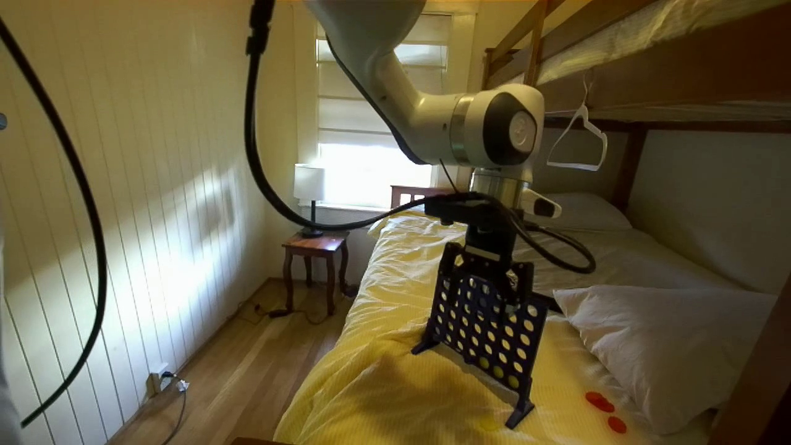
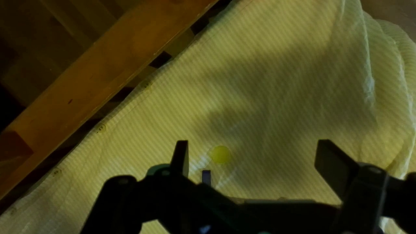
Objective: Put the yellow chip inside the gameboard.
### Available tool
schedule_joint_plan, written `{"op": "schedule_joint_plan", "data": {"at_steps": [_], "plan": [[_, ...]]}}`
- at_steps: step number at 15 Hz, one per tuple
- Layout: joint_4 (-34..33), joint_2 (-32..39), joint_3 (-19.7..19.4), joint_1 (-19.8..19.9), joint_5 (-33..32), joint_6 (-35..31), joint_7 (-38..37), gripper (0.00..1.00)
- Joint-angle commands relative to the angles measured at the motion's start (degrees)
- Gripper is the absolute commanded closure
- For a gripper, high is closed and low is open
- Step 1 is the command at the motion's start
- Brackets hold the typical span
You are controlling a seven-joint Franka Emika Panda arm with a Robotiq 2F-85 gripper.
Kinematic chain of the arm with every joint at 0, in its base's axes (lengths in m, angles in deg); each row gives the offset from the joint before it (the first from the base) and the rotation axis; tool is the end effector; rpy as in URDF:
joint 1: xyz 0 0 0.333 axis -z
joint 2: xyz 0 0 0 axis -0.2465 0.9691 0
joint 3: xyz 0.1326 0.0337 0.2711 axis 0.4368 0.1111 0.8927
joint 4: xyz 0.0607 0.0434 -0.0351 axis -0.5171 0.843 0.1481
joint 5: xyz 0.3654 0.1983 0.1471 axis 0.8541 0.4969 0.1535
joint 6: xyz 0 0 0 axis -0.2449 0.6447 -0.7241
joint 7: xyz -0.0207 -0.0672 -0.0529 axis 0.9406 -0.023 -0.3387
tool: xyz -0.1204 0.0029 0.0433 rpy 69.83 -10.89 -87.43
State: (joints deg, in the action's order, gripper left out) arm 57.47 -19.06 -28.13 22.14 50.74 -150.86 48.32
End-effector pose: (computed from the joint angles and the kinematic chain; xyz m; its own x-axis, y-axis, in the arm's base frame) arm 0.5685 -0.1794 0.3298 0.9287 -0.3083 -0.2059 -0.2919 -0.9505 0.1065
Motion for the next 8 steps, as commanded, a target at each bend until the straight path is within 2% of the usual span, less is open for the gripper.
{"op": "schedule_joint_plan", "data": {"at_steps": [1, 5, 8], "plan": [[0.7, 3.8, 0.5, -0.5, -1.1, -6.4, -2.2, 0.00], [2.9, 7.7, 0.6, -1.0, -1.9, -16.4, -1.4, 0.00], [3.6, 10.9, 0.3, -1.2, -2.3, -21.1, -1.3, 0.00]]}}
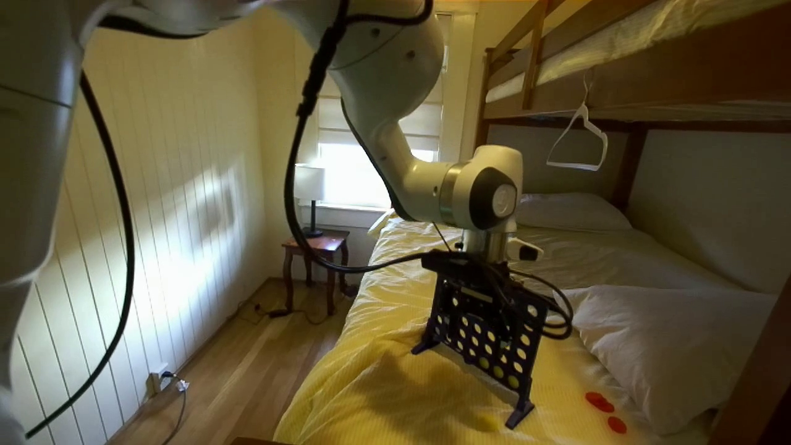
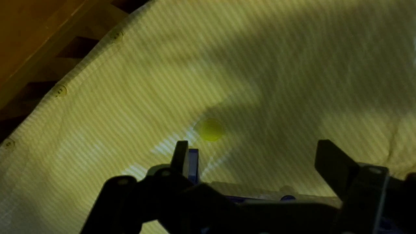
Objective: Put the yellow chip inside the gameboard.
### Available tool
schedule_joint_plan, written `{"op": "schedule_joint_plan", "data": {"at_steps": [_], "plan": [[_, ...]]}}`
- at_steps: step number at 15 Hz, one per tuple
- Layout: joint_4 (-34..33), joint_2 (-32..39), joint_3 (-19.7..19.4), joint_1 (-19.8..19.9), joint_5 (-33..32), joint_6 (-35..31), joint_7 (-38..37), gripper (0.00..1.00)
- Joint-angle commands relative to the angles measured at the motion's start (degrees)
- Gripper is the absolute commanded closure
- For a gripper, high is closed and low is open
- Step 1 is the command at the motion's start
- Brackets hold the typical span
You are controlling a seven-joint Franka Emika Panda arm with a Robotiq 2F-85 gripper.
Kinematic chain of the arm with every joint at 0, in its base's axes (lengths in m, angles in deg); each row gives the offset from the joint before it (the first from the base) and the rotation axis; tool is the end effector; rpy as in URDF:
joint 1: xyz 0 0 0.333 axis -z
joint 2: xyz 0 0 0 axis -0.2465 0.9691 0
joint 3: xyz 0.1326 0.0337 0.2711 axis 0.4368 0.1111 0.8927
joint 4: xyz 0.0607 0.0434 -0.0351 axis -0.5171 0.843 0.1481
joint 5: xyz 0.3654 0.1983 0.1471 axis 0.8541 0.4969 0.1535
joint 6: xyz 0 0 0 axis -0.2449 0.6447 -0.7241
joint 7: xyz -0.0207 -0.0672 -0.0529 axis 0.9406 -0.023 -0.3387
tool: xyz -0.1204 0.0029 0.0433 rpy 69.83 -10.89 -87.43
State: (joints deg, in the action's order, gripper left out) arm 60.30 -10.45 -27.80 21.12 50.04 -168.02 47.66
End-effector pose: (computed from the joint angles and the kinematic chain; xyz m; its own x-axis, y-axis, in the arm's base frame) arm 0.5906 -0.1692 0.2365 0.9574 -0.2683 -0.1066 -0.2551 -0.9591 0.1226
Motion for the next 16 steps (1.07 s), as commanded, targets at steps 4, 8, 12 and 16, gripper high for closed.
{"op": "schedule_joint_plan", "data": {"at_steps": [4, 8, 12, 16], "plan": [[0.7, 6.2, 0.1, -0.1, -1.8, -7.3, 0.6, 0.00], [-0.3, 9.8, -0.2, -0.4, -2.1, -8.4, 0.3, 0.00], [-1.4, 11.7, -0.2, -0.2, -1.8, -7.9, 0.6, 0.00], [-0.6, 11.2, -0.1, -0.2, -0.9, -7.5, 0.3, 0.00]]}}
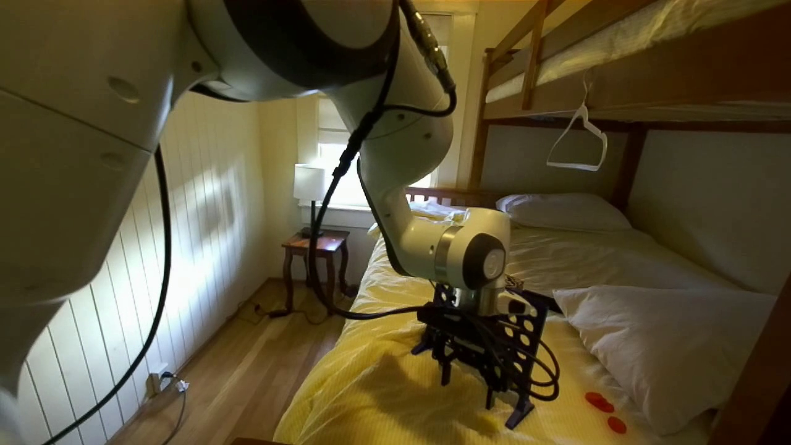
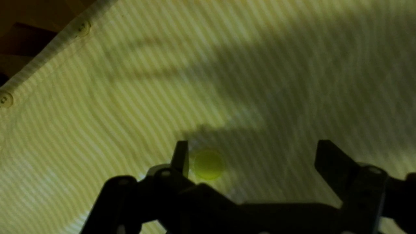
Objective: Put the yellow chip inside the gameboard.
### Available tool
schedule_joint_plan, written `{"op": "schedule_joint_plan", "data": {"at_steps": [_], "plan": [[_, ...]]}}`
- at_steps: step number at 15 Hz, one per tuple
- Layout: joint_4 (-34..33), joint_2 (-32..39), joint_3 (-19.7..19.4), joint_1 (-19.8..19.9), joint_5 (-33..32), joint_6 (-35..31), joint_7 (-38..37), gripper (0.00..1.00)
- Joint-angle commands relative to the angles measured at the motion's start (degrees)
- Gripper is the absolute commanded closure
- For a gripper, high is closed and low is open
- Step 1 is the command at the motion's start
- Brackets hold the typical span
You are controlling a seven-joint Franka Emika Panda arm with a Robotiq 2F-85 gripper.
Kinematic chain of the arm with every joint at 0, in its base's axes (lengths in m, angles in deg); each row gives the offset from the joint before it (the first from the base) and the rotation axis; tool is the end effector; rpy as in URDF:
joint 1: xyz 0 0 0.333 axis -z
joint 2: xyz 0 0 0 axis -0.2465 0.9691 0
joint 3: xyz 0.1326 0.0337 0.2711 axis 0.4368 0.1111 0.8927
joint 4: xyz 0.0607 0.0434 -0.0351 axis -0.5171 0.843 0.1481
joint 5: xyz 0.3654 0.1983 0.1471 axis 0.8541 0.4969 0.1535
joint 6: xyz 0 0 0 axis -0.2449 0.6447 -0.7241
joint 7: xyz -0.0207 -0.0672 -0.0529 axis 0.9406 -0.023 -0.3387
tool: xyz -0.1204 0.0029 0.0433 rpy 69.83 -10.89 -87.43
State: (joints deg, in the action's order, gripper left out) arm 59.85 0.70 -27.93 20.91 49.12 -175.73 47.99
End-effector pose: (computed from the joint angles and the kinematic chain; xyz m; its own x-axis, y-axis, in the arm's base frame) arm 0.5837 -0.1684 0.1316 0.9589 -0.2348 -0.1593 -0.2118 -0.9659 0.1489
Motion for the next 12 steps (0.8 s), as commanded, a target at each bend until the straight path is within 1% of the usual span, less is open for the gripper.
{"op": "schedule_joint_plan", "data": {"at_steps": [1, 2, 4, 12], "plan": [[-0.3, 0.1, 0.0, 0.1, 0.0, 0.2, 0.0, 0.00], [-0.3, 0.1, 0.0, 0.1, 0.0, 0.2, 0.0, 0.00], [-2.6, 1.9, 0.1, 0.1, -0.2, 2.1, 0.5, 0.00], [-9.1, 7.9, -1.5, -1.4, -2.3, 4.6, -3.3, 0.00]]}}
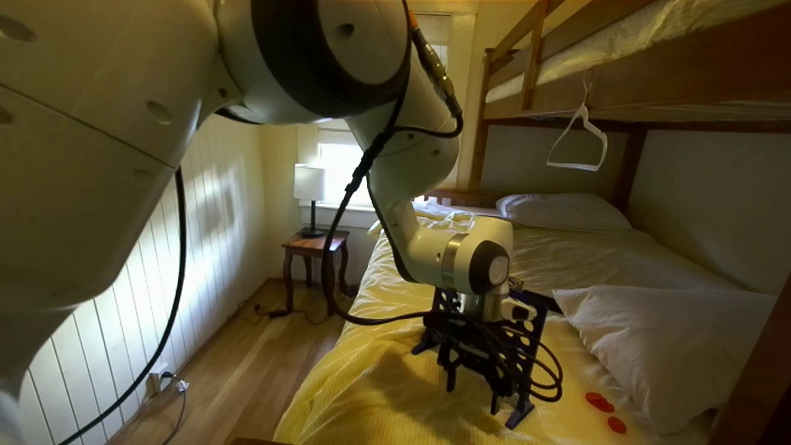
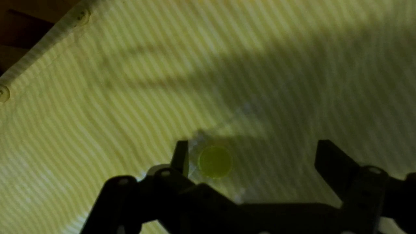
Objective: Put the yellow chip inside the gameboard.
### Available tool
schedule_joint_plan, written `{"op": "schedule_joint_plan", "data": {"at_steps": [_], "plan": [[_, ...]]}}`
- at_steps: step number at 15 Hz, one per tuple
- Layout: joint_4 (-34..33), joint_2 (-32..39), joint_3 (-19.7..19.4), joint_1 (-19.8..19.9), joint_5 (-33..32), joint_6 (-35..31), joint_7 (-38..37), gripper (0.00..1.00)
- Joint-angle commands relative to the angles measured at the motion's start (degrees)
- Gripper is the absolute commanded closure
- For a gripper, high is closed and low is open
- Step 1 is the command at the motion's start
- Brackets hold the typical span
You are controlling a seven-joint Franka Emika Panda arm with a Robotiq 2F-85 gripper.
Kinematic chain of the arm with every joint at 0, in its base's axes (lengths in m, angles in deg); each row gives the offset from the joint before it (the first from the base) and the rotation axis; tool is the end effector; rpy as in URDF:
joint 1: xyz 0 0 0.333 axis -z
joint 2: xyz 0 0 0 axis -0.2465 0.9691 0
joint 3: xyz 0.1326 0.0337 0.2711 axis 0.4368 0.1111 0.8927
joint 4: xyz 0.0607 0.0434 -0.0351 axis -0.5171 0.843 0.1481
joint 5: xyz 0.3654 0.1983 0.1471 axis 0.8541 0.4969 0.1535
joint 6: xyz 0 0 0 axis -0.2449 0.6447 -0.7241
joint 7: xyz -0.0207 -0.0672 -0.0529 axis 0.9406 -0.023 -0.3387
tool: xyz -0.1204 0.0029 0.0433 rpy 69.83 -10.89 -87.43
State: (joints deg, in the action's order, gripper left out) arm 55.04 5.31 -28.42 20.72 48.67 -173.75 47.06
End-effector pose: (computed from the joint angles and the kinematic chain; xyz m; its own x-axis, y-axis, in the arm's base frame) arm 0.5972 -0.1762 0.1141 0.9502 -0.2497 -0.1862 -0.2183 -0.9603 0.1737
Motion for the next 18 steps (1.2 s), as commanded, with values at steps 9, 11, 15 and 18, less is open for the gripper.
{"op": "schedule_joint_plan", "data": {"at_steps": [9, 11, 15, 18], "plan": [[-9.2, 7.6, -1.3, -2.2, -3.5, 6.4, -2.9, 0.00], [-9.7, 8.0, -1.3, -2.4, -3.6, 6.9, -2.9, 0.00], [-10.3, 8.4, -1.5, -2.8, -4.1, 7.5, -3.3, 0.00], [-10.6, 8.8, -1.4, -3.2, -4.9, 8.1, -3.2, 0.00]]}}
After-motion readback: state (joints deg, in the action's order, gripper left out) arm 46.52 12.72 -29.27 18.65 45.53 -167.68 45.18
